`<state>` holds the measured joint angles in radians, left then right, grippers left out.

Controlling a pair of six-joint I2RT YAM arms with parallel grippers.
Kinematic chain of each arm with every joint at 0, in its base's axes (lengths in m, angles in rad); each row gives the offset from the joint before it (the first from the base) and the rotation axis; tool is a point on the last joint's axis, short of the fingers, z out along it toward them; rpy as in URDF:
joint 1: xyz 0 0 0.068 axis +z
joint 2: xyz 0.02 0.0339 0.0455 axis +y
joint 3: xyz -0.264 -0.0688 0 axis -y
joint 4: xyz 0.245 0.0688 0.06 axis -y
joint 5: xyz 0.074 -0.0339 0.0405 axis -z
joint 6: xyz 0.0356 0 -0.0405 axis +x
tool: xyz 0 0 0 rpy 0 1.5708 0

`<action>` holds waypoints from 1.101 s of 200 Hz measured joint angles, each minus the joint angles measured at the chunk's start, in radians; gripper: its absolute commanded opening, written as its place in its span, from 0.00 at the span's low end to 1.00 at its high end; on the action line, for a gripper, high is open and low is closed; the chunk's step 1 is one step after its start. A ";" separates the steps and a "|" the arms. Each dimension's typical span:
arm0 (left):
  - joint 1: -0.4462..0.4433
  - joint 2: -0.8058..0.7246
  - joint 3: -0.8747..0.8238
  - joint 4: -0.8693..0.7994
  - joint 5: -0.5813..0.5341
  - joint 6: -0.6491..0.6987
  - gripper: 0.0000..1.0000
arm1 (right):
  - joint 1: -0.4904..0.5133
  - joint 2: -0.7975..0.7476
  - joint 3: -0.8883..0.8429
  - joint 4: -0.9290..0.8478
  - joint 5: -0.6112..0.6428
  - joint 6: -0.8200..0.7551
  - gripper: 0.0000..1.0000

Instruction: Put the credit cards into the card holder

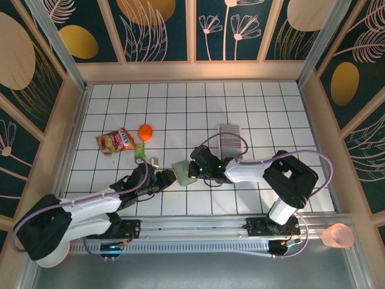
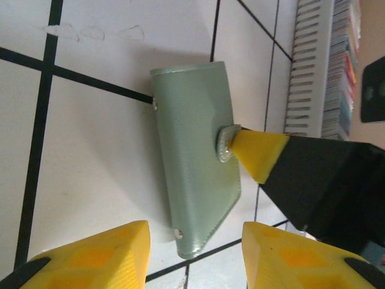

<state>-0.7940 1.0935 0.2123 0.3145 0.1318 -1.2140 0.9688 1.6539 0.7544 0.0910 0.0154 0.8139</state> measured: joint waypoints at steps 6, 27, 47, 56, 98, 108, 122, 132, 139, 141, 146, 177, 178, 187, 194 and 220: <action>-0.006 0.014 0.002 0.005 -0.006 0.000 0.42 | 0.000 0.000 -0.001 0.001 0.002 0.002 0.00; -0.023 0.069 0.013 0.036 -0.017 -0.003 0.40 | 0.000 -0.005 -0.010 0.011 0.003 0.008 0.00; -0.033 0.109 0.027 0.057 -0.022 -0.003 0.37 | 0.000 -0.018 -0.025 0.013 0.007 0.012 0.00; -0.037 0.120 0.028 0.075 -0.026 -0.005 0.36 | 0.000 -0.021 -0.029 0.016 0.007 0.013 0.00; -0.039 0.183 0.029 0.166 -0.028 -0.019 0.33 | 0.000 -0.024 -0.038 0.028 0.007 0.017 0.00; -0.039 0.200 0.030 0.175 -0.028 -0.020 0.33 | 0.000 -0.024 -0.042 0.033 0.007 0.019 0.00; -0.039 0.220 0.033 0.177 -0.028 -0.021 0.34 | 0.000 -0.027 -0.046 0.039 0.006 0.024 0.00; -0.039 0.231 0.036 0.178 -0.028 -0.020 0.35 | 0.000 -0.029 -0.050 0.041 0.006 0.027 0.00; -0.039 0.237 0.039 0.178 -0.028 -0.020 0.35 | 0.000 -0.030 -0.051 0.042 0.007 0.031 0.00; -0.039 0.238 0.039 0.178 -0.028 -0.020 0.34 | 0.000 -0.030 -0.052 0.043 0.006 0.031 0.00; -0.039 0.241 0.041 0.179 -0.028 -0.020 0.34 | 0.000 -0.031 -0.053 0.045 0.006 0.031 0.00; -0.040 0.271 0.051 0.206 -0.014 -0.018 0.35 | 0.000 -0.031 -0.057 0.055 0.006 0.032 0.00; -0.040 0.274 0.051 0.209 -0.012 -0.018 0.35 | 0.000 -0.031 -0.057 0.055 0.006 0.032 0.00; -0.040 0.285 0.053 0.230 0.000 -0.018 0.35 | 0.000 -0.031 -0.058 0.056 0.006 0.034 0.00; -0.042 0.294 0.052 0.249 0.008 -0.021 0.35 | 0.000 -0.031 -0.059 0.056 0.006 0.034 0.00; -0.044 0.321 0.051 0.316 0.021 -0.030 0.33 | 0.000 -0.036 -0.065 0.060 0.007 0.038 0.00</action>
<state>-0.8379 1.4143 0.2630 0.6308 0.1528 -1.2438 0.9688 1.6176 0.6895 0.1509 0.0223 0.8520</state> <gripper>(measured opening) 0.341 0.048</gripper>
